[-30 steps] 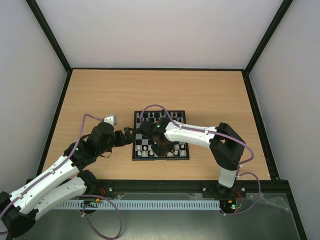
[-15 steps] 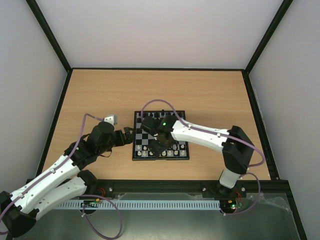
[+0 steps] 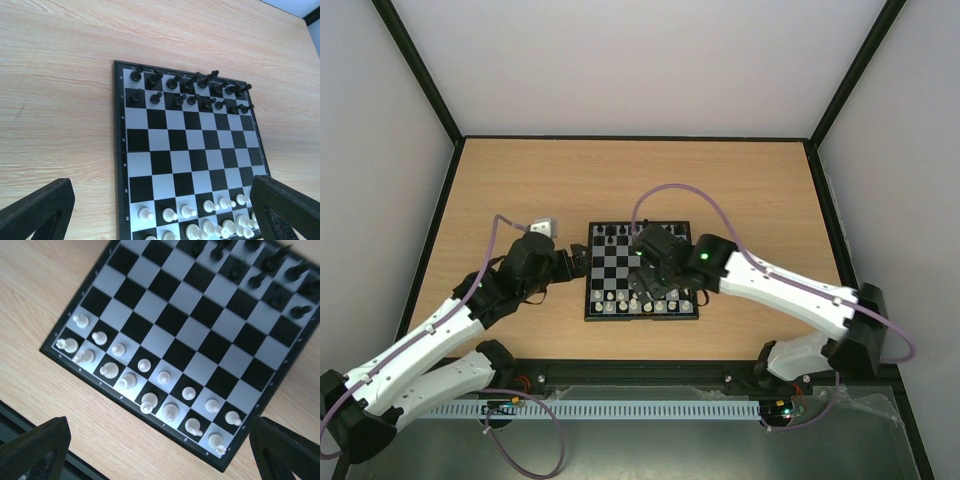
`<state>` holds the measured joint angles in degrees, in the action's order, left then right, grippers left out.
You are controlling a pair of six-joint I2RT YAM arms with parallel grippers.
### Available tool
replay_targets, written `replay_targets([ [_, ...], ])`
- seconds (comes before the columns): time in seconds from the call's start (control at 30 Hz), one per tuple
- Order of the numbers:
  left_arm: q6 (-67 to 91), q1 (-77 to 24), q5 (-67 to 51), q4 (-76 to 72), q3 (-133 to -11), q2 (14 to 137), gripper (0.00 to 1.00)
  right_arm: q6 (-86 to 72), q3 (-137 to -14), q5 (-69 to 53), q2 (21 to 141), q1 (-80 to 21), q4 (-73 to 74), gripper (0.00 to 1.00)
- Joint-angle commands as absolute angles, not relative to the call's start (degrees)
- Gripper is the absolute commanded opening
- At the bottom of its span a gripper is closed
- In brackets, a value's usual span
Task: Set up the chess pieces on the board
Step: Reset both arms
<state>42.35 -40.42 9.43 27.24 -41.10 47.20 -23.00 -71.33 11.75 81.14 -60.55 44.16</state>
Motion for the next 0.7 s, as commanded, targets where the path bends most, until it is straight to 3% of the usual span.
replay_targets([
  [0.0, 40.8, -40.0, 14.9, 30.8, -43.2, 48.5, 0.99, -24.5, -67.4, 18.2, 72.2, -60.2, 39.8, 0.99],
  [0.37, 42.6, -40.2, 14.5, 29.2, -41.3, 49.1, 0.99, -21.9, -56.1, 26.3, 52.7, -59.7, 29.7, 0.99],
  [0.67, 36.2, -40.6, 15.2, 15.1, -42.4, 50.8, 0.99, -20.5, -53.2, 16.8, 48.8, -47.3, 19.4, 0.99],
])
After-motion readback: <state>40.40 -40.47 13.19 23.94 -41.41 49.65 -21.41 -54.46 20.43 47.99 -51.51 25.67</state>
